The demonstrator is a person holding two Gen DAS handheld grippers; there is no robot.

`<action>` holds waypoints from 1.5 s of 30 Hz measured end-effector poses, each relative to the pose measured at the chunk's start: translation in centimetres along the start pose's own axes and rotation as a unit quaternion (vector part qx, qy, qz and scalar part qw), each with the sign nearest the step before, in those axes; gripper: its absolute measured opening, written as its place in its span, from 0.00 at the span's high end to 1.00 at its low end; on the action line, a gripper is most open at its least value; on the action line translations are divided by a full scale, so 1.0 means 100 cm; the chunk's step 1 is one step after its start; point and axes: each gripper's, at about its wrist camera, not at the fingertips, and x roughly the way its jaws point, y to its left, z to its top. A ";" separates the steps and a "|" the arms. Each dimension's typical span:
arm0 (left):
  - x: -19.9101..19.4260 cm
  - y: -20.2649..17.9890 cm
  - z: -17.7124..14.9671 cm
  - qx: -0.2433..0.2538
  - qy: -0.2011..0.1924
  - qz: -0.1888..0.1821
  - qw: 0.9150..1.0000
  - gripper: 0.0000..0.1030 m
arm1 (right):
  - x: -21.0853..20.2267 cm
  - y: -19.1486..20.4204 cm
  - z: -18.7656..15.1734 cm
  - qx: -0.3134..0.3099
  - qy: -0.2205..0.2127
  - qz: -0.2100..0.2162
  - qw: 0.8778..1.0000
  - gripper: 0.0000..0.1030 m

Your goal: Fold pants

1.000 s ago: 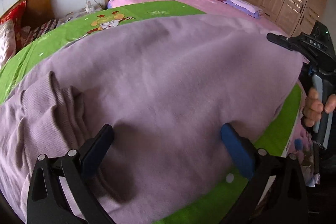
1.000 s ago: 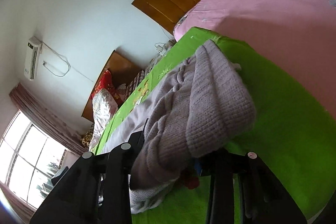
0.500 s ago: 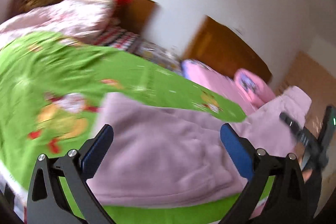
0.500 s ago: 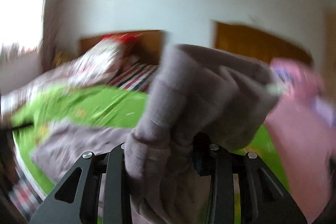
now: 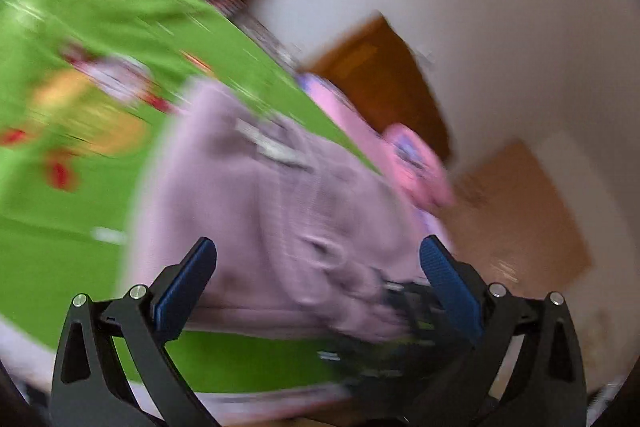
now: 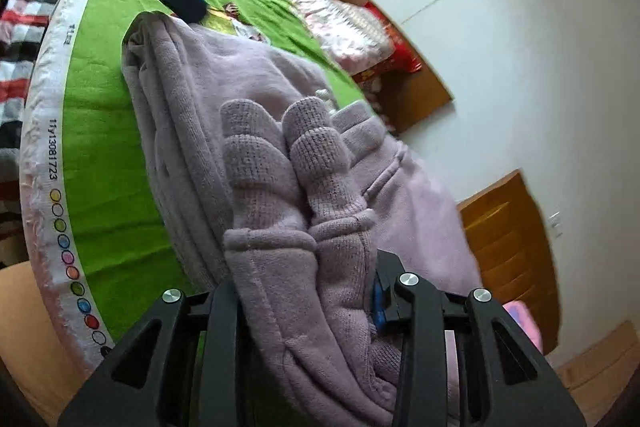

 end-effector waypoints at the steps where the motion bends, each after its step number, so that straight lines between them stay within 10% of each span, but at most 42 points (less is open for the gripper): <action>1: 0.008 -0.005 0.001 -0.001 0.017 -0.012 1.000 0.02 | -0.004 -0.002 0.001 0.011 -0.008 -0.002 1.000 0.66; 9: 0.045 -0.032 0.014 -0.011 0.080 -0.036 0.996 0.02 | -0.016 -0.029 0.005 0.057 -0.052 -0.025 0.997 0.69; 13: 0.075 -0.046 0.021 0.000 0.124 0.018 0.992 0.02 | -0.012 -0.026 0.004 0.051 -0.039 -0.022 0.998 0.67; 16: 0.098 -0.020 0.023 -0.045 0.155 0.061 0.985 0.07 | -0.009 -0.015 -0.007 0.006 -0.014 -0.025 1.000 0.28; 20: 0.099 -0.009 0.022 -0.044 0.151 0.046 0.986 0.07 | -0.045 -0.036 -0.029 0.042 -0.049 0.012 0.998 0.20; 30: 0.109 -0.021 0.010 0.007 0.156 0.088 0.984 0.02 | -0.072 -0.135 -0.181 0.330 0.057 0.032 0.942 0.14; 42: 0.123 -0.034 0.000 0.033 0.138 0.136 0.981 0.04 | -0.017 -0.132 -0.161 0.347 0.100 0.076 0.930 0.14; 44: 0.125 -0.046 -0.005 0.073 0.128 0.202 0.968 0.51 | -0.013 -0.125 -0.153 0.329 0.112 0.061 0.936 0.14; 45: 0.125 -0.055 -0.008 0.097 0.124 0.211 0.965 0.58 | -0.013 -0.123 -0.150 0.321 0.114 0.053 0.939 0.14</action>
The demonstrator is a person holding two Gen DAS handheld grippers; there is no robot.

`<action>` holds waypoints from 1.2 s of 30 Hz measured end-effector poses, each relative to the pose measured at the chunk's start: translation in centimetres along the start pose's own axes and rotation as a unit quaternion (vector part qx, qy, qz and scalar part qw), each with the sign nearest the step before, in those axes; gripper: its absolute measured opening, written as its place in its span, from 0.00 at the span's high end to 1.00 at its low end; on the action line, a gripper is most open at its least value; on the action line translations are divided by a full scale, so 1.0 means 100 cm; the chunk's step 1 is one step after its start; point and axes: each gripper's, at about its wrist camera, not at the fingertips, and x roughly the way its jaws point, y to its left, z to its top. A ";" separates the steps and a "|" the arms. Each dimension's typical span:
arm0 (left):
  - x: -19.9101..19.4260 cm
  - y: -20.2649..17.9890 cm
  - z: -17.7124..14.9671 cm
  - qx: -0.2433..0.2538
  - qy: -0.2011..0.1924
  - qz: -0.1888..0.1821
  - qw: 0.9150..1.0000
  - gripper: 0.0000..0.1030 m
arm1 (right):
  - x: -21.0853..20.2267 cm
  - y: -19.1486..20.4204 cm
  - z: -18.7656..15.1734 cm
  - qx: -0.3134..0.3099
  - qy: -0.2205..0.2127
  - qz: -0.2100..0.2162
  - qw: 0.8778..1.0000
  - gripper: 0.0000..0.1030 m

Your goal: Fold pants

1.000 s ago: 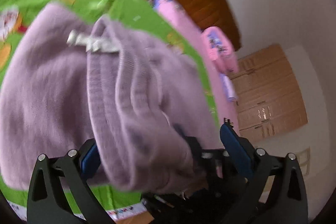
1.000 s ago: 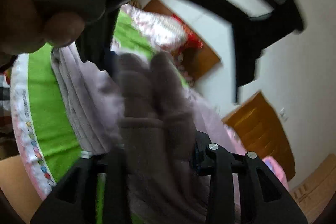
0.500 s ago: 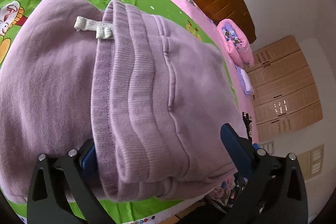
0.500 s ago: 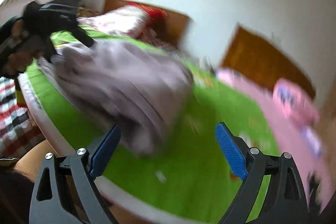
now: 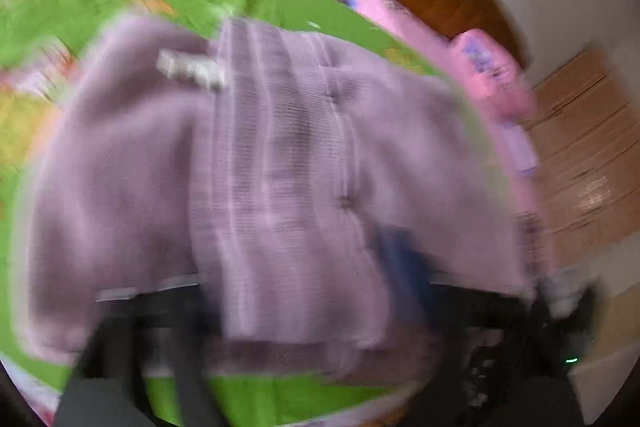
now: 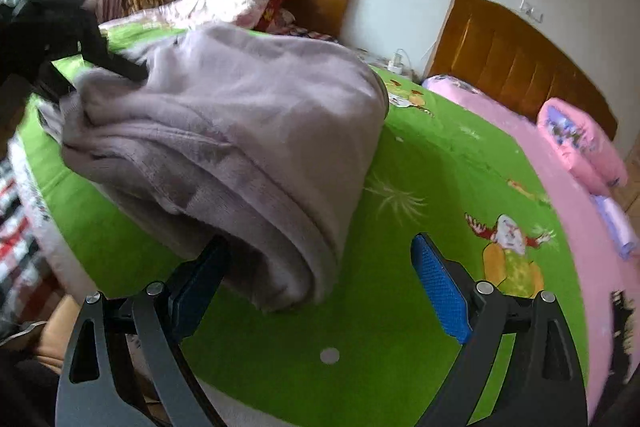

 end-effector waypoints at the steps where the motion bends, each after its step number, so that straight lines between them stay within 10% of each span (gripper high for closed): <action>1: -0.005 -0.006 0.000 0.015 -0.006 -0.005 1.000 0.71 | 0.001 0.003 0.002 -0.009 0.000 -0.013 1.000 0.14; 10: -0.128 -0.021 0.054 0.075 -0.130 -0.065 0.987 0.73 | -0.003 0.014 0.004 -0.053 -0.021 -0.059 0.997 0.14; 14: -0.085 0.071 0.023 -0.022 -0.091 -0.024 0.995 0.72 | 0.007 0.020 -0.003 -0.062 -0.012 -0.048 0.997 0.14; 17: -0.048 0.127 -0.010 -0.096 -0.091 -0.081 0.988 0.70 | 0.006 0.019 -0.002 -0.068 -0.014 -0.045 0.997 0.14; 28: -0.064 0.103 -0.017 -0.078 -0.084 -0.056 0.992 0.65 | 0.010 0.004 -0.001 -0.027 0.000 -0.014 1.000 0.11; 31: -0.054 0.136 -0.025 -0.103 -0.103 -0.120 0.982 0.51 | 0.007 -0.001 0.000 -0.032 0.006 0.017 0.999 0.11; 33: -0.063 0.130 -0.021 -0.089 -0.119 -0.094 0.984 0.37 | 0.000 -0.011 0.000 -0.035 0.007 0.061 0.998 0.11; 34: -0.074 0.119 -0.020 -0.076 -0.140 -0.033 0.987 0.20 | -0.009 -0.018 -0.002 -0.029 0.003 0.101 0.994 0.11; 36: -0.094 0.096 -0.021 -0.051 -0.175 0.050 0.982 0.18 | -0.024 -0.034 -0.001 0.008 -0.020 0.166 0.986 0.11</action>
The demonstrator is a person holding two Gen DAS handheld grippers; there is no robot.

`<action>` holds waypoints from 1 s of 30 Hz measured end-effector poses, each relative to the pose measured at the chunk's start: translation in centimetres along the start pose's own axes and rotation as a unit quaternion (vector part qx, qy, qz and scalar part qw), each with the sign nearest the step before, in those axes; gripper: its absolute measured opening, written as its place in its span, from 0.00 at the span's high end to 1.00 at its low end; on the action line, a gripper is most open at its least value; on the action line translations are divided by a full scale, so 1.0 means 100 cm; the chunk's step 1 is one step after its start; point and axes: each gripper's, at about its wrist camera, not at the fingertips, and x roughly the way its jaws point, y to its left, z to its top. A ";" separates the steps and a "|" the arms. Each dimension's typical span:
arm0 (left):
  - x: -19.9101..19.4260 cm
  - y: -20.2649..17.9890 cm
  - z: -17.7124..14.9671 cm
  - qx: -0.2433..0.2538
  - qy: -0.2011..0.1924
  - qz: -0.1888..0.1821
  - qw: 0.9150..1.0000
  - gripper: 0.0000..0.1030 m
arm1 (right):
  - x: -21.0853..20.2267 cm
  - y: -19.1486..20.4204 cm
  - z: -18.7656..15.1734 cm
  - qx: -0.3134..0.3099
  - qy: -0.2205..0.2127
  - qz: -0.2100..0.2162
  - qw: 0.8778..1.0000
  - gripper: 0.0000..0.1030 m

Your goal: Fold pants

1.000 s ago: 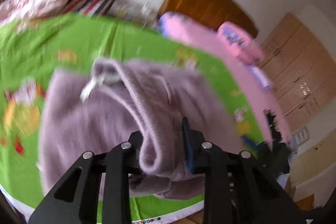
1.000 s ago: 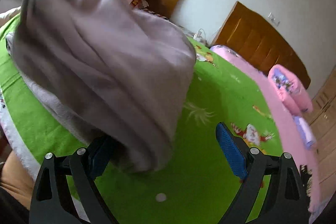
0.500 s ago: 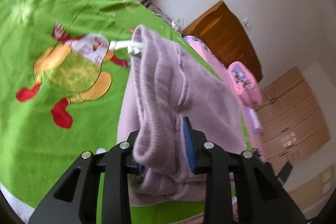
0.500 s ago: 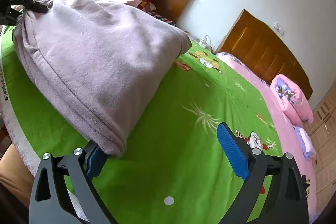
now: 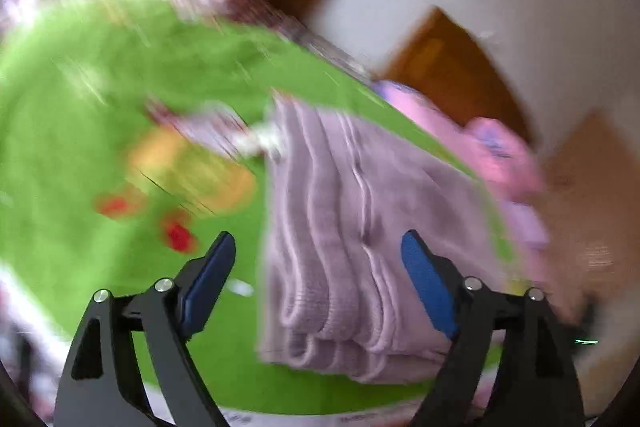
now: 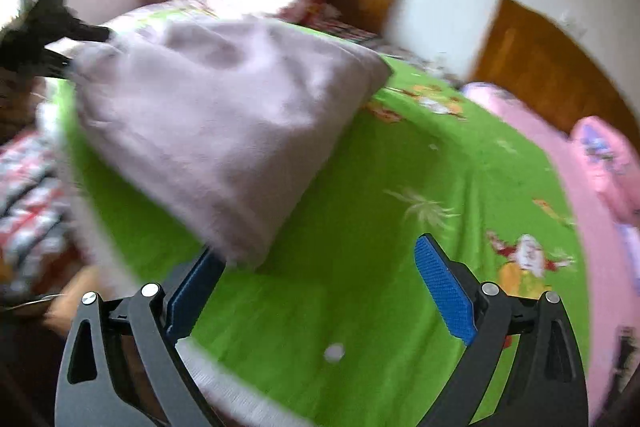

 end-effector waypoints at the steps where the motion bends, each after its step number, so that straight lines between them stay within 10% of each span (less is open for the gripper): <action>1: -0.013 -0.015 0.000 0.022 -0.021 0.005 1.000 0.18 | -0.006 -0.005 0.003 0.020 -0.011 0.023 0.999 0.11; 5: -0.036 -0.087 -0.011 0.102 -0.044 -0.064 0.992 0.13 | -0.005 -0.016 0.028 0.082 -0.051 0.036 0.995 0.11; 12: 0.041 -0.099 -0.053 0.170 0.043 0.015 0.984 0.13 | 0.056 0.022 0.019 0.019 0.035 -0.005 0.999 0.11; 20: 0.018 -0.124 -0.051 0.192 0.045 0.019 0.980 0.13 | 0.037 -0.023 0.026 0.094 0.031 0.108 0.989 0.11; 30: 0.064 -0.207 -0.082 0.282 0.076 -0.057 0.955 0.09 | 0.116 -0.121 0.096 0.319 0.022 0.360 0.876 0.08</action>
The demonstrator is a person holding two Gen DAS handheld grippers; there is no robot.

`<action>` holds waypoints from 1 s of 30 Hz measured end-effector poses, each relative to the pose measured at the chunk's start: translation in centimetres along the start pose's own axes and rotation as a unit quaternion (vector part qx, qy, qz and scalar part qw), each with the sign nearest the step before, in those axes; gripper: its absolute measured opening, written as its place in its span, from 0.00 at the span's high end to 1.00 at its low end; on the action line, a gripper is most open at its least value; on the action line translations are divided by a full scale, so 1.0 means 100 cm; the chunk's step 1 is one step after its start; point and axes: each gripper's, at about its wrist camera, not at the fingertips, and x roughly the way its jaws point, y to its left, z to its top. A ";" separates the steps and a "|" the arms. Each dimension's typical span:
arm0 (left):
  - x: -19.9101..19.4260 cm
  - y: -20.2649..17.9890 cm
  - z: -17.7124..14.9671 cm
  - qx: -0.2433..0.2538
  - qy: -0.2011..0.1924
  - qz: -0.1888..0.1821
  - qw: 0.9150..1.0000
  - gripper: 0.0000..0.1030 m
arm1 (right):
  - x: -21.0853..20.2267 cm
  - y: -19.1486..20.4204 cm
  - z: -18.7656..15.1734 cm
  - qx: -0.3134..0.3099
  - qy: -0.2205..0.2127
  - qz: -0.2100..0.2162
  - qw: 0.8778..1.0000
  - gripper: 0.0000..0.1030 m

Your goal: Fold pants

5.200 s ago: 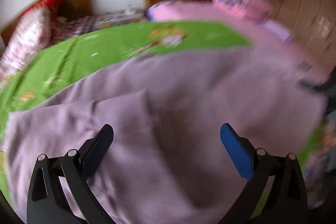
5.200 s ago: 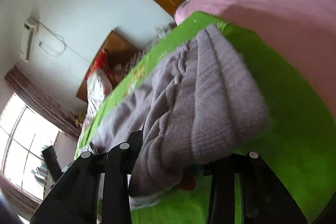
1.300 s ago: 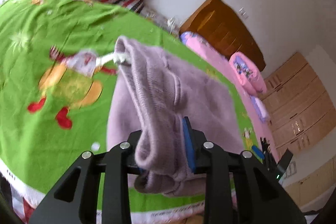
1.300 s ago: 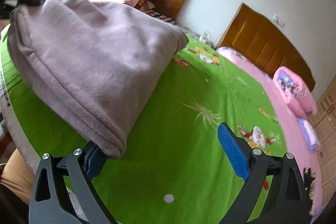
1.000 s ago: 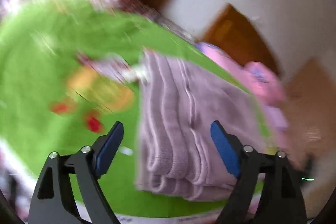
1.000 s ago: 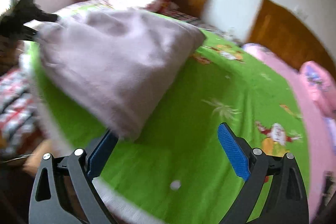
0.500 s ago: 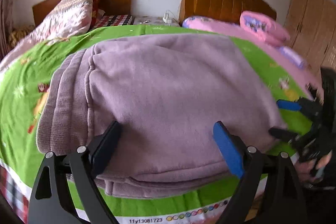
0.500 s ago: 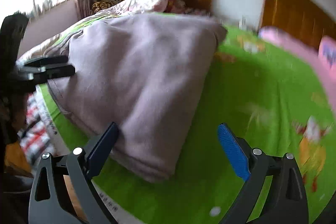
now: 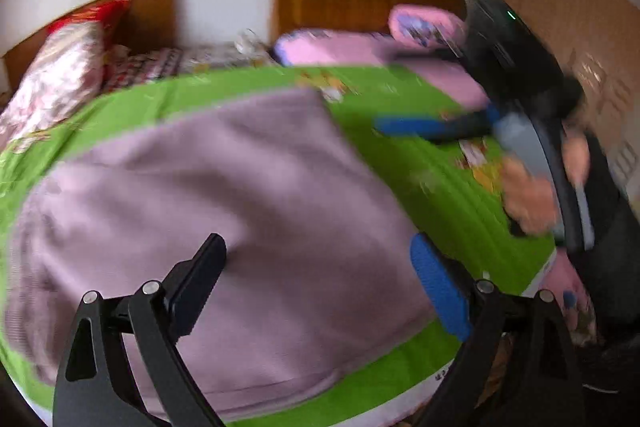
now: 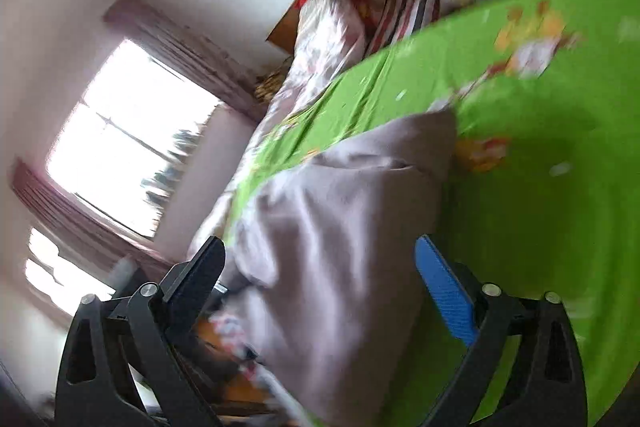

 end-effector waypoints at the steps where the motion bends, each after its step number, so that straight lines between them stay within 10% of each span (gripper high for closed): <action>1: 0.009 -0.003 -0.006 0.003 0.013 0.000 1.000 0.09 | 0.012 -0.003 0.007 0.006 0.004 -0.002 1.000 0.08; 5: 0.018 -0.006 -0.022 0.011 0.013 -0.002 1.000 0.09 | 0.051 -0.022 0.042 0.012 0.001 -0.092 0.996 0.07; 9: 0.019 0.000 -0.023 0.004 0.022 -0.016 1.000 0.10 | 0.072 -0.049 0.092 0.088 -0.002 -0.047 0.995 0.07; 12: 0.017 -0.003 -0.026 0.012 0.029 -0.019 0.999 0.09 | 0.044 -0.029 0.116 0.011 -0.103 -0.143 0.984 0.12; 20: 0.012 0.000 -0.032 0.015 0.008 -0.017 1.000 0.08 | 0.031 0.002 0.058 0.005 -0.028 -0.036 0.999 0.05; 25: 0.008 -0.002 -0.037 0.027 0.005 -0.013 1.000 0.08 | 0.080 -0.027 0.067 0.021 0.003 -0.115 0.993 0.04; 30: 0.006 -0.003 -0.040 0.029 0.002 -0.020 0.999 0.09 | 0.077 -0.023 0.101 0.035 -0.038 -0.106 0.993 0.04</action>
